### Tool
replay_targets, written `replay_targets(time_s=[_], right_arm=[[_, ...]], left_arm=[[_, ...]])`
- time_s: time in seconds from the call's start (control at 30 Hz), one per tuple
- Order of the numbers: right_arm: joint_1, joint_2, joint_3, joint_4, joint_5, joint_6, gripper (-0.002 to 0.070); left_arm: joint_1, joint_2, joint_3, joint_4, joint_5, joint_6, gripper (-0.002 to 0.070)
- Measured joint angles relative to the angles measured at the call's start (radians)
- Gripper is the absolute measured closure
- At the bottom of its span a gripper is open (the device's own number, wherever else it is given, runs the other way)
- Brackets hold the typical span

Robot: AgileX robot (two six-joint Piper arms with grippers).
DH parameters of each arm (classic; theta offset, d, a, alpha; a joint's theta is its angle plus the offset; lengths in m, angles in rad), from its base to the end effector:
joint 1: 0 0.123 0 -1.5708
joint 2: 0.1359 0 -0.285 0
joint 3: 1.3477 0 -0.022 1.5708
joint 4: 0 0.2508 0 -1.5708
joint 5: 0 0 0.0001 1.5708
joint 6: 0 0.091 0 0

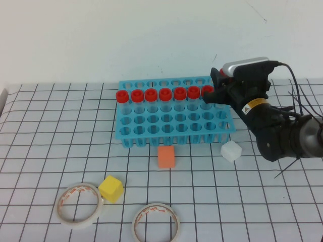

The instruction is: Place the test tubes

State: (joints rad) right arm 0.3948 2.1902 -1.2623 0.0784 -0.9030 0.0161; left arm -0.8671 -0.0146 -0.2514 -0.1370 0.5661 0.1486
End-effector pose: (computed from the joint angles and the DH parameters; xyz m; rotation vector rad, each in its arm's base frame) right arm 0.4357 0.1755 0.1637 -0.2004 1.5053 0.3219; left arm 0.0166 -0.0299 0.2460 0.8435 1.6217 -0.6612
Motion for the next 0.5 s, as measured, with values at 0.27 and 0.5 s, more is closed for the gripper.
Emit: replay_targets(time_s=[0.27, 0.5], right_arm=[[0.000, 0.020, -0.034, -0.017, 0.008, 0.000, 0.0412], [0.000, 0.020, -0.036, -0.017, 0.027, 0.000, 0.0412]], left_arm=[[0.000, 0.000, 0.000, 0.000, 0.000, 0.000, 0.0676], [0.000, 0.000, 0.000, -0.002, 0.000, 0.000, 0.0676]])
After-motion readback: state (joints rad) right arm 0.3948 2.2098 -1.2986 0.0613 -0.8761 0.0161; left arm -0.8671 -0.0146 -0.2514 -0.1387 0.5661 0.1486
